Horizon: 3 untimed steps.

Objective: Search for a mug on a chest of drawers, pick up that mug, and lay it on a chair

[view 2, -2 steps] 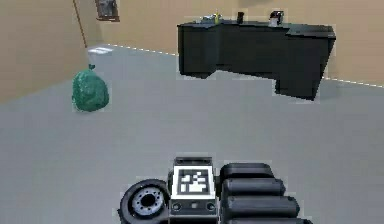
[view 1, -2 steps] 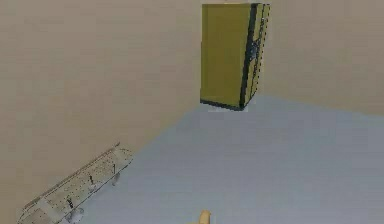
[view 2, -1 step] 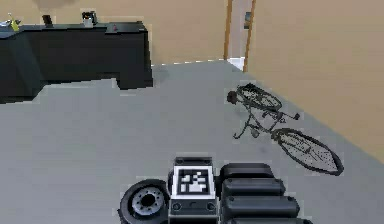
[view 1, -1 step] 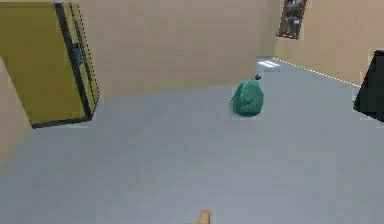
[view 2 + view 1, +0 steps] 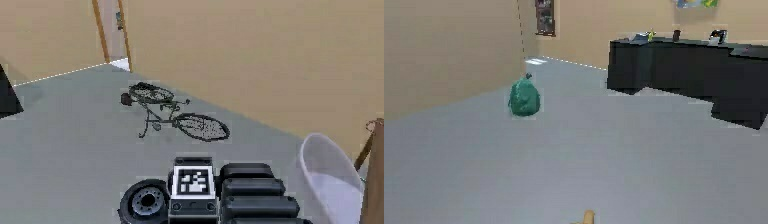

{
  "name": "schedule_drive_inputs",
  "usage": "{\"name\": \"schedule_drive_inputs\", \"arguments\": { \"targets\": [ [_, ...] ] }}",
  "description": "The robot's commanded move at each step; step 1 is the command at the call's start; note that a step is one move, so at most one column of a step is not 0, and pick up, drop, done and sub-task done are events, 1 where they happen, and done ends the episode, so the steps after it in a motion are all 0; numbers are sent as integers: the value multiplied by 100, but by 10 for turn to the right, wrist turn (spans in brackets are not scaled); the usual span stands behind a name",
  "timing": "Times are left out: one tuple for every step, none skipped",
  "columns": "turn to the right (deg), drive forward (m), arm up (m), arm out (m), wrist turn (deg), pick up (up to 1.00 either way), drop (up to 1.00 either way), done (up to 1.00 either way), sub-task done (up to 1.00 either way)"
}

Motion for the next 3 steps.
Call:
{"name": "schedule_drive_inputs", "arguments": {
  "targets": [
    [-450, 0, 0, 0, 0, 0, 0, 0, 0],
    [-450, 0, 0, 0, 0, 0, 0, 0, 0],
    [-450, 0, 0, 0, 0, 0, 0, 0, 0]
  ]
}}
